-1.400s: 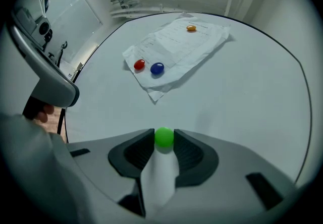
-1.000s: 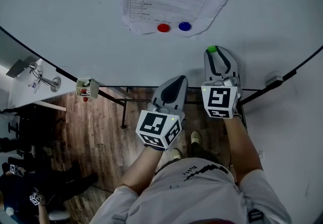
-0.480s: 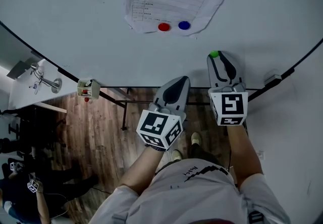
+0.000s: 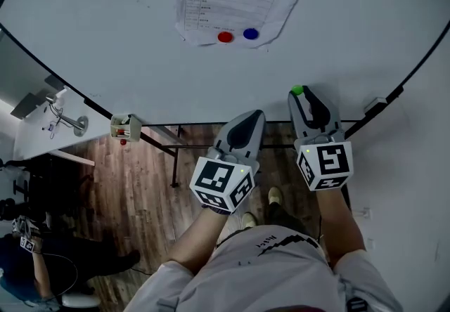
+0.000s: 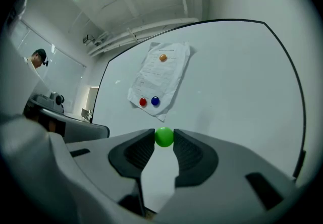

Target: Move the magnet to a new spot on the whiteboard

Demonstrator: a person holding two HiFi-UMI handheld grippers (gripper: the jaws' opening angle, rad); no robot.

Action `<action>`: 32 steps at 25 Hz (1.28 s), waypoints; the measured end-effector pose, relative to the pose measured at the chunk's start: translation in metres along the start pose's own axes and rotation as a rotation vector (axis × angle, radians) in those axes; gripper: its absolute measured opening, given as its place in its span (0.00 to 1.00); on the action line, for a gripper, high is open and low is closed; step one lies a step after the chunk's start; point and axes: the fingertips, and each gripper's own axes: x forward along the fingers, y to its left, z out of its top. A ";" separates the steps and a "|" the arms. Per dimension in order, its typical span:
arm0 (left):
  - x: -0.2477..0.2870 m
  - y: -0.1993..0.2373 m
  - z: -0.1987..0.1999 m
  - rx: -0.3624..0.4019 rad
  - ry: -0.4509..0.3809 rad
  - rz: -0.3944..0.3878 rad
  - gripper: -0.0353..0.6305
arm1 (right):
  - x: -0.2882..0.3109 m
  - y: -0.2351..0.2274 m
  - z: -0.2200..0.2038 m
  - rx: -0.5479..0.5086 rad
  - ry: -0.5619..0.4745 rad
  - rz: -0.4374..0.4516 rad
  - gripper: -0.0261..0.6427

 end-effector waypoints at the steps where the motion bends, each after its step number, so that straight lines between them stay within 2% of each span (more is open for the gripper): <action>1: -0.003 -0.001 0.002 0.004 -0.003 -0.001 0.07 | -0.005 0.002 0.001 0.015 -0.002 0.004 0.22; 6: -0.017 -0.009 0.005 0.013 -0.006 0.000 0.07 | -0.026 0.009 0.002 0.107 -0.007 0.028 0.22; 11: -0.027 -0.019 0.006 0.018 -0.009 -0.012 0.07 | -0.044 0.013 0.008 0.138 -0.019 0.029 0.22; 20: -0.045 -0.037 0.016 0.019 -0.024 -0.048 0.07 | -0.070 0.029 0.026 0.150 -0.057 0.040 0.22; 26: -0.053 -0.046 0.020 0.044 -0.033 -0.053 0.07 | -0.080 0.035 0.030 0.148 -0.067 0.041 0.22; 32: -0.058 -0.048 0.023 0.027 -0.043 -0.043 0.07 | -0.087 0.037 0.033 0.150 -0.072 0.040 0.22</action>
